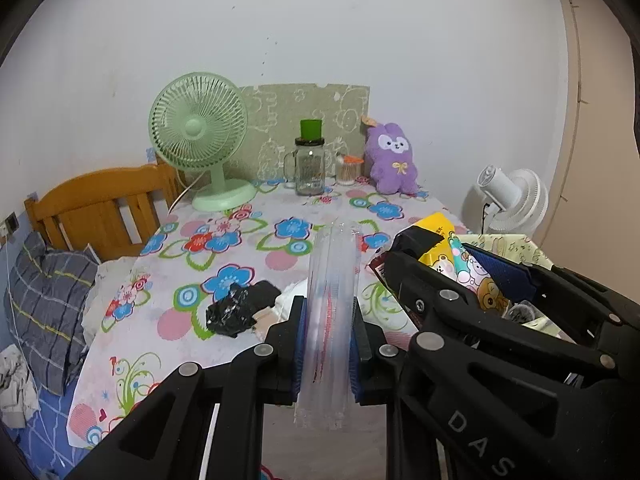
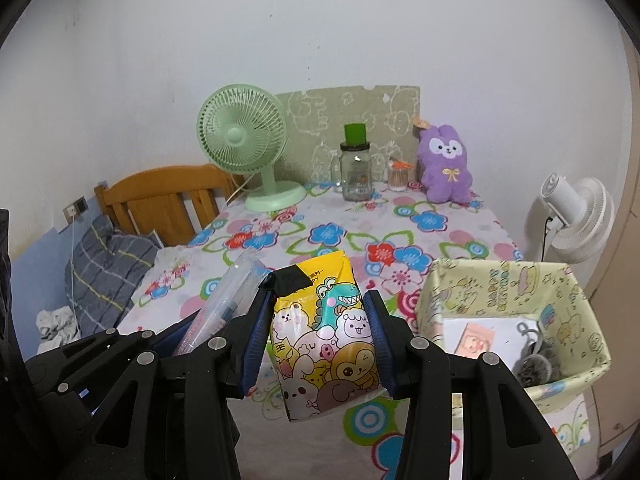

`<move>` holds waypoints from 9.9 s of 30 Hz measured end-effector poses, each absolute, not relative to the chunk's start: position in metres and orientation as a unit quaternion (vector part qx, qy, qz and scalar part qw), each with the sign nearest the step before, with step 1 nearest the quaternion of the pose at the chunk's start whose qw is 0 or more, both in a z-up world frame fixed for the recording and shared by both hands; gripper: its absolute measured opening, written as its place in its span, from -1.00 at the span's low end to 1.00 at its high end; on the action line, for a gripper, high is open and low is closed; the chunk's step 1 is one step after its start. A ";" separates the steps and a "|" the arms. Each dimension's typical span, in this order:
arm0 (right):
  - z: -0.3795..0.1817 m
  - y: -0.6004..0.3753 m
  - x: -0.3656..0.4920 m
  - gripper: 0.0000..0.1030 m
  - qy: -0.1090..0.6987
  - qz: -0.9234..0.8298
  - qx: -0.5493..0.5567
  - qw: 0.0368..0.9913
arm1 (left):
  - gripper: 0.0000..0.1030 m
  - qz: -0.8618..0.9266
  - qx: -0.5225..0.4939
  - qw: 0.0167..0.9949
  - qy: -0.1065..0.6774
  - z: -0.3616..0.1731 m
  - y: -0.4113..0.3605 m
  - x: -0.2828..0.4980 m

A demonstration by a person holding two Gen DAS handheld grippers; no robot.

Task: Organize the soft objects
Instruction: 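Lift the snack bag and clear tube toward the yellow-green box, then carry the snack bag and clear tube over the yellow-green box with both tools, then open both tools to drop the snack bag and clear tube into the box, then move both tools back toward the white cloth and green tissue pack, then grasp the white cloth pack with the right tool while the left tool grasps the green tissue pack, then lift the white cloth pack and green tissue pack and carry them over the box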

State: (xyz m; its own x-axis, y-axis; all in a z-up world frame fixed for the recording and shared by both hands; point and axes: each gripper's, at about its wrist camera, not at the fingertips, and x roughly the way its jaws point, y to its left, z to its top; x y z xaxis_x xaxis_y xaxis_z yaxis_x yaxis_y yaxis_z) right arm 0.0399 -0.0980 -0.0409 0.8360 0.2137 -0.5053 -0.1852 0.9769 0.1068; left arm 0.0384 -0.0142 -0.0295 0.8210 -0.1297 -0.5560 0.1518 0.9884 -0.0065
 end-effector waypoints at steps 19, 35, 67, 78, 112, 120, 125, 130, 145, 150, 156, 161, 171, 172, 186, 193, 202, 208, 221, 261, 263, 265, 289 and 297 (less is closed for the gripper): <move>-0.022 -0.147 0.037 -0.03 0.244 0.081 0.033 0.966 | -0.68 -0.102 0.022 0.958 0.267 -0.013 -0.061 0.041; -0.026 -0.195 0.051 -0.03 0.243 0.046 0.048 0.968 | -0.68 -0.136 0.037 0.954 0.266 -0.016 -0.109 0.061; -0.063 -0.276 0.083 -0.03 0.277 -0.026 0.078 0.957 | -0.64 -0.194 0.062 0.934 0.294 -0.052 -0.188 0.105; -0.086 -0.286 0.094 -0.04 0.303 -0.029 0.088 0.948 | -0.19 -0.163 0.084 0.930 0.317 -0.070 -0.197 0.115; -0.086 -0.275 0.095 0.74 0.299 -0.015 0.093 0.949 | 0.82 -0.168 0.100 0.925 0.325 -0.064 -0.187 0.111; -0.069 -0.264 0.076 0.83 0.281 -0.024 0.088 0.955 | 0.87 -0.173 0.097 0.932 0.304 -0.048 -0.174 0.095; -0.058 -0.253 0.064 0.85 0.270 -0.029 0.083 0.959 | 0.90 -0.177 0.093 0.935 0.293 -0.039 -0.164 0.087; -0.049 -0.243 0.054 0.92 0.259 -0.034 0.080 0.962 | 0.92 -0.178 0.091 0.938 0.282 -0.030 -0.156 0.078; -0.026 -0.206 0.030 0.98 0.236 -0.030 0.064 0.969 | 0.96 -0.170 0.080 0.948 0.258 -0.010 -0.119 0.055; -0.023 -0.194 0.025 0.98 0.232 -0.021 0.061 0.971 | 0.96 -0.162 0.079 0.950 0.255 -0.006 -0.107 0.049; -0.021 -0.178 0.022 0.98 0.230 -0.011 0.056 0.972 | 0.96 -0.153 0.076 0.953 0.252 -0.005 -0.091 0.044; -0.020 -0.165 0.021 0.98 0.224 -0.002 0.047 0.973 | 0.96 -0.145 0.072 0.955 0.249 -0.005 -0.078 0.041; -0.029 -0.140 0.026 0.98 0.229 0.011 0.036 0.973 | 0.96 -0.136 0.064 0.956 0.254 -0.016 -0.054 0.044; -0.031 -0.137 0.027 0.98 0.230 0.013 0.034 0.973 | 0.96 -0.135 0.064 0.956 0.254 -0.017 -0.051 0.044; -0.051 -0.110 0.045 0.98 0.243 0.033 0.029 0.969 | 0.96 -0.117 0.058 0.955 0.268 -0.037 -0.027 0.057; -0.063 -0.098 0.054 0.97 0.248 0.049 0.025 0.967 | 0.96 -0.111 0.050 0.953 0.277 -0.049 -0.014 0.065; -0.081 -0.084 0.071 0.97 0.268 0.063 0.023 0.961 | 0.96 -0.105 0.048 0.948 0.297 -0.067 -0.003 0.078; -0.093 -0.076 0.084 0.97 0.281 0.067 0.019 0.957 | 0.96 -0.101 0.045 0.944 0.311 -0.080 0.005 0.089; -0.123 -0.056 0.117 0.91 0.319 0.087 0.003 0.944 | 0.96 -0.076 0.032 0.934 0.347 -0.109 0.025 0.113; -0.157 -0.057 0.147 -0.56 0.378 0.101 0.010 0.920 | 0.93 -0.069 0.031 0.918 0.390 -0.138 0.018 0.137; -0.156 -0.062 0.145 -0.57 0.377 0.096 0.014 0.921 | 0.93 -0.072 0.032 0.917 0.392 -0.138 0.013 0.137; -0.155 -0.067 0.143 -0.57 0.375 0.088 0.017 0.923 | 0.93 -0.075 0.035 0.916 0.393 -0.139 0.008 0.136; -0.175 -0.074 0.142 -0.58 0.414 0.100 0.026 0.904 | 0.54 -0.082 0.034 0.901 0.426 -0.158 0.002 0.140; -0.174 -0.070 0.139 -0.59 0.410 0.102 0.019 0.906 | 0.38 -0.076 0.039 0.905 0.418 -0.156 0.003 0.135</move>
State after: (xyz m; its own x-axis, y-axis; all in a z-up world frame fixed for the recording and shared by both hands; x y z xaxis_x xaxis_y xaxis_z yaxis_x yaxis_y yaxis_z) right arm 0.1390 -0.0702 -0.1740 0.6433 0.1997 -0.7391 -0.1693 0.9786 0.1171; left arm 0.1346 0.0032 -0.1559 0.6394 -0.1052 -0.7616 0.1706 0.9853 0.0071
